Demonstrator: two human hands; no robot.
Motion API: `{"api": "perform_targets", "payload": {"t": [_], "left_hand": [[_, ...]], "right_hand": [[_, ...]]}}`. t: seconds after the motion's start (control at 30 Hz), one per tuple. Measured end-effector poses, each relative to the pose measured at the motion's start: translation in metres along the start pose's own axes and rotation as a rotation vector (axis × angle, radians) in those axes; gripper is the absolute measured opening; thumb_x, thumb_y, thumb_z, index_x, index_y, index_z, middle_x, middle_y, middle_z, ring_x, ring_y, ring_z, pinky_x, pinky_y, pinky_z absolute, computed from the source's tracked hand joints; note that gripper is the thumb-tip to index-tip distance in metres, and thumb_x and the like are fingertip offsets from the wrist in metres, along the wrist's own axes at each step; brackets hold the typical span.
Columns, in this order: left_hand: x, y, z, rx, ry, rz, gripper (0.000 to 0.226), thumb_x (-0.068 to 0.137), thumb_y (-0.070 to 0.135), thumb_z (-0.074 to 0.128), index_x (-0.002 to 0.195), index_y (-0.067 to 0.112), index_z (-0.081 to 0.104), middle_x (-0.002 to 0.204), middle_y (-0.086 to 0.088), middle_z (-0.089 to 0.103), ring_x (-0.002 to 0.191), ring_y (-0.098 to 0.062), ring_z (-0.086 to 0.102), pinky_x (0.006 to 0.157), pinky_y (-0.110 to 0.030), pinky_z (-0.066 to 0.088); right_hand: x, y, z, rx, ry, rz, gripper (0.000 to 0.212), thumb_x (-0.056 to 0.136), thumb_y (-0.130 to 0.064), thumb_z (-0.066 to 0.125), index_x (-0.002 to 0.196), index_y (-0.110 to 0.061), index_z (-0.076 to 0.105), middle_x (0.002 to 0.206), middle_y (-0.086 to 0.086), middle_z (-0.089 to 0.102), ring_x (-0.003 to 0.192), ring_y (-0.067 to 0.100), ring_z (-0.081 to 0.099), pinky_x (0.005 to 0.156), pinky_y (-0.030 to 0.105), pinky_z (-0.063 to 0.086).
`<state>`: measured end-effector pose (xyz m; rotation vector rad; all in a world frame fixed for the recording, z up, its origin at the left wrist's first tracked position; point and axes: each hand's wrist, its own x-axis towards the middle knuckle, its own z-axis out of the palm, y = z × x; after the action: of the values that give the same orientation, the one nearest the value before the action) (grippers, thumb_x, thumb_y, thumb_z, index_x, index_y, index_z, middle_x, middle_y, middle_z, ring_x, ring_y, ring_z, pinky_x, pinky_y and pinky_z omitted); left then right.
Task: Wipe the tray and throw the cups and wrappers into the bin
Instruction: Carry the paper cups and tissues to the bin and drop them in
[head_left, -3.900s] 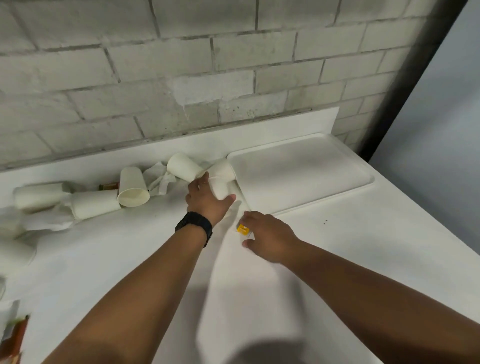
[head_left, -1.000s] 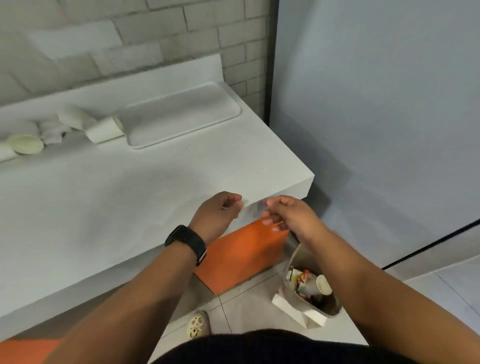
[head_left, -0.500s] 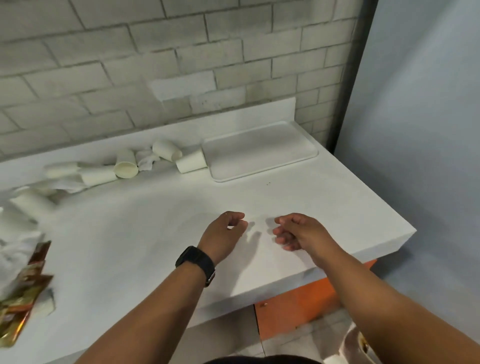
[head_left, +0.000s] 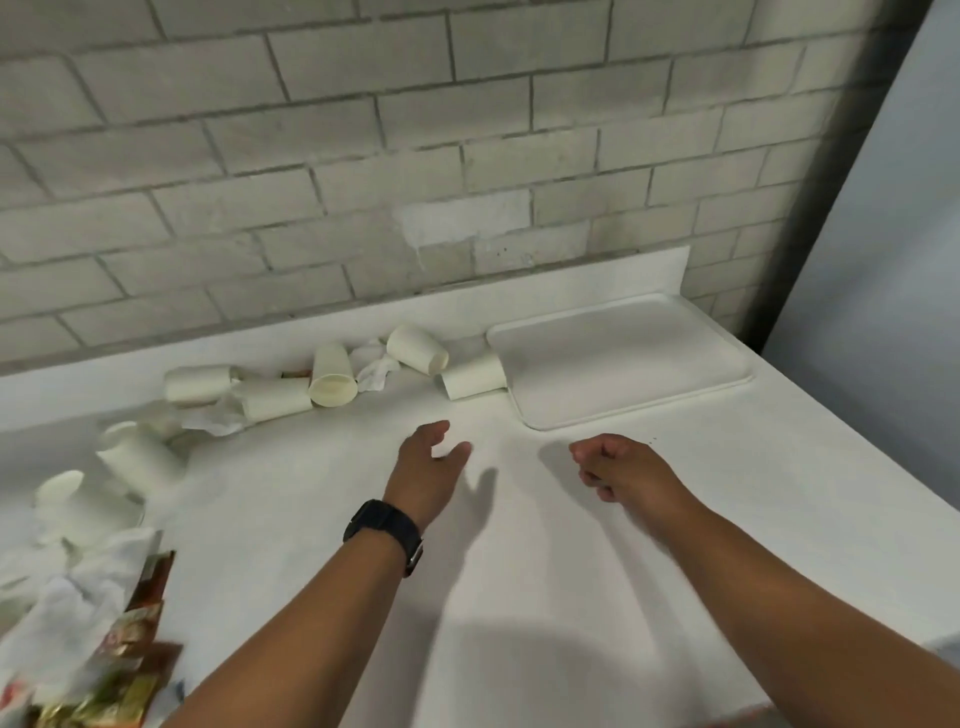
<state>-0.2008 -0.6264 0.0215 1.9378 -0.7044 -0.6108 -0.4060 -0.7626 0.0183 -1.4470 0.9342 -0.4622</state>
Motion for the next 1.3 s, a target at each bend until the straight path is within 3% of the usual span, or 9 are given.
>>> {"api": "perform_targets", "payload": {"t": [0.1, 0.23, 0.47, 0.8, 0.9, 0.97, 1.07, 1.17, 1.3], "left_hand": [[0.033, -0.002, -0.022, 0.015, 0.064, -0.015, 0.05, 0.09, 0.035, 0.06, 0.137, 0.025, 0.044, 0.142, 0.001, 0.041, 0.114, -0.013, 0.048, 0.092, -0.026, 0.037], [0.079, -0.004, -0.043, 0.027, 0.092, -0.035, 0.06, 0.088, 0.038, 0.062, 0.141, 0.021, 0.04, 0.148, -0.003, 0.034, 0.126, -0.02, 0.045, 0.102, -0.03, 0.036], [0.156, 0.012, -0.056, 0.166, 0.072, -0.013, 0.07, 0.085, 0.044, 0.06, 0.144, 0.017, 0.034, 0.146, -0.008, 0.04, 0.129, -0.026, 0.044, 0.108, -0.04, 0.037], [0.239, 0.026, -0.049, 0.392, 0.037, -0.052, 0.073, 0.09, 0.049, 0.055, 0.148, 0.013, 0.028, 0.148, -0.013, 0.034, 0.13, -0.034, 0.041, 0.103, -0.038, 0.036], [0.246, 0.022, -0.046, 0.342, 0.006, -0.035, 0.077, 0.086, 0.046, 0.063, 0.147, 0.013, 0.029, 0.147, -0.011, 0.038, 0.131, -0.032, 0.042, 0.104, -0.038, 0.036], [0.247, 0.018, -0.045, 0.311, -0.012, -0.04, 0.069, 0.086, 0.04, 0.065, 0.142, 0.013, 0.035, 0.142, -0.009, 0.046, 0.127, -0.031, 0.046, 0.101, -0.037, 0.039], [0.243, 0.012, -0.045, 0.351, -0.032, 0.006, 0.03, 0.087, 0.036, 0.062, 0.106, 0.013, 0.059, 0.106, -0.009, 0.065, 0.104, -0.032, 0.062, 0.081, -0.036, 0.046], [0.225, 0.008, -0.044, 0.326, -0.011, 0.029, 0.026, 0.087, 0.034, 0.06, 0.072, 0.018, 0.047, 0.076, -0.007, 0.061, 0.087, -0.033, 0.066, 0.073, -0.039, 0.046], [0.176, 0.015, -0.037, 0.321, 0.029, 0.125, 0.016, 0.089, 0.033, 0.06, 0.086, 0.018, 0.06, 0.088, 0.001, 0.063, 0.085, -0.021, 0.058, 0.077, -0.031, 0.043]], "right_hand": [[0.024, -0.011, 0.014, -0.067, 0.049, -0.035, 0.006, 0.087, -0.027, 0.067, 0.091, -0.026, 0.072, 0.082, -0.01, 0.064, 0.076, 0.011, 0.057, 0.072, 0.026, 0.044], [0.053, -0.029, 0.033, -0.175, 0.074, -0.066, 0.029, 0.087, -0.029, 0.067, 0.116, -0.022, 0.065, 0.115, -0.004, 0.063, 0.107, 0.015, 0.061, 0.091, 0.028, 0.046], [0.107, -0.043, 0.064, -0.198, 0.074, -0.067, 0.066, 0.079, -0.041, 0.073, 0.136, -0.021, 0.05, 0.141, 0.003, 0.049, 0.13, 0.02, 0.049, 0.108, 0.04, 0.04], [0.165, -0.057, 0.089, -0.171, 0.113, -0.022, 0.08, 0.072, -0.041, 0.079, 0.14, -0.017, 0.045, 0.142, 0.002, 0.046, 0.128, 0.021, 0.048, 0.107, 0.043, 0.041], [0.171, -0.053, 0.091, -0.222, 0.09, -0.021, 0.053, 0.066, -0.044, 0.08, 0.108, -0.017, 0.064, 0.108, 0.002, 0.064, 0.1, 0.019, 0.061, 0.093, 0.041, 0.051], [0.168, -0.053, 0.094, -0.24, 0.106, -0.065, 0.022, 0.075, -0.028, 0.078, 0.085, -0.015, 0.063, 0.082, -0.004, 0.06, 0.079, 0.015, 0.057, 0.073, 0.031, 0.047], [0.158, -0.052, 0.094, -0.225, 0.106, -0.091, 0.01, 0.083, -0.019, 0.072, 0.081, -0.017, 0.062, 0.098, -0.005, 0.061, 0.093, 0.018, 0.058, 0.077, 0.027, 0.04], [0.141, -0.049, 0.089, -0.14, 0.1, -0.104, 0.01, 0.087, -0.022, 0.068, 0.079, -0.021, 0.06, 0.1, -0.001, 0.059, 0.09, 0.019, 0.056, 0.073, 0.024, 0.04], [0.111, -0.049, 0.072, -0.02, 0.157, -0.119, 0.006, 0.091, -0.022, 0.062, 0.09, -0.015, 0.061, 0.118, -0.006, 0.06, 0.103, 0.014, 0.059, 0.073, 0.019, 0.042]]}}
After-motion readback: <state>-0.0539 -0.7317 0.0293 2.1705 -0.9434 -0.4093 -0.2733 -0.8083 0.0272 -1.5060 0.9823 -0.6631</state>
